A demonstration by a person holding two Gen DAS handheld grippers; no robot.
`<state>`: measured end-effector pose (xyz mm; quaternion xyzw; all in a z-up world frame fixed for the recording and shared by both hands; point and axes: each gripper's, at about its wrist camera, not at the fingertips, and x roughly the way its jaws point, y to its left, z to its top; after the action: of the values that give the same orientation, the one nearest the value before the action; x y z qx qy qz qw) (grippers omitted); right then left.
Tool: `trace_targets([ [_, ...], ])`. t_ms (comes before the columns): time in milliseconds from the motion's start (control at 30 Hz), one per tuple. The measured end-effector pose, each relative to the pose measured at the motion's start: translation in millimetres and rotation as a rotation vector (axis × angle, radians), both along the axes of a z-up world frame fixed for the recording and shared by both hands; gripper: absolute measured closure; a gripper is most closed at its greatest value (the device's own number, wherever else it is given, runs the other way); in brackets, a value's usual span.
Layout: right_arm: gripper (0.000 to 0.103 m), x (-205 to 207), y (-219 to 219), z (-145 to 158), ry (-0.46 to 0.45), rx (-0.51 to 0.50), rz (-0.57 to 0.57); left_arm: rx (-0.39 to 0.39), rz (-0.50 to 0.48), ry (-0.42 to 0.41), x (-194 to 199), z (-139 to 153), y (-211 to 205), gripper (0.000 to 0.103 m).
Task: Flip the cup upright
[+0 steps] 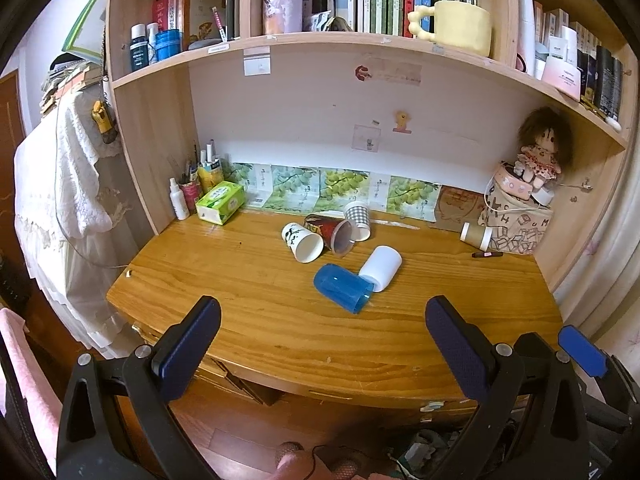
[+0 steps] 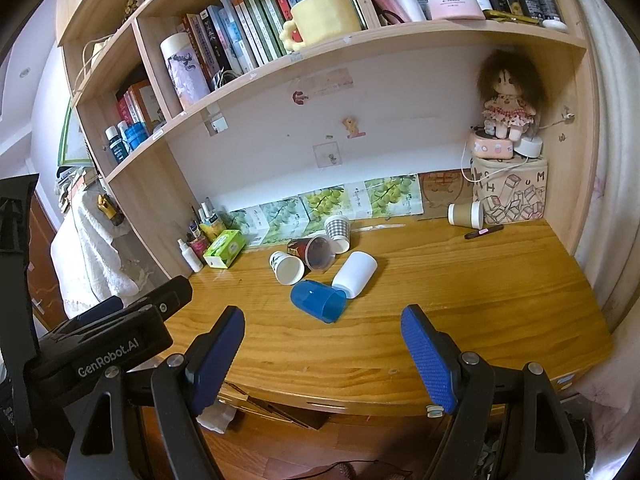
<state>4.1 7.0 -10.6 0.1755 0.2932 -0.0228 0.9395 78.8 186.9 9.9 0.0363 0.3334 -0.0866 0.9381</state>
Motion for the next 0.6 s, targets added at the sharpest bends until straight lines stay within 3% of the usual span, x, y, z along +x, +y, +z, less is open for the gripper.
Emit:
trace_targets([
  [600,0.022,4,10,-7,0.009,0.043,0.085,-0.001,0.073,-0.042,-10,5,16,0.001],
])
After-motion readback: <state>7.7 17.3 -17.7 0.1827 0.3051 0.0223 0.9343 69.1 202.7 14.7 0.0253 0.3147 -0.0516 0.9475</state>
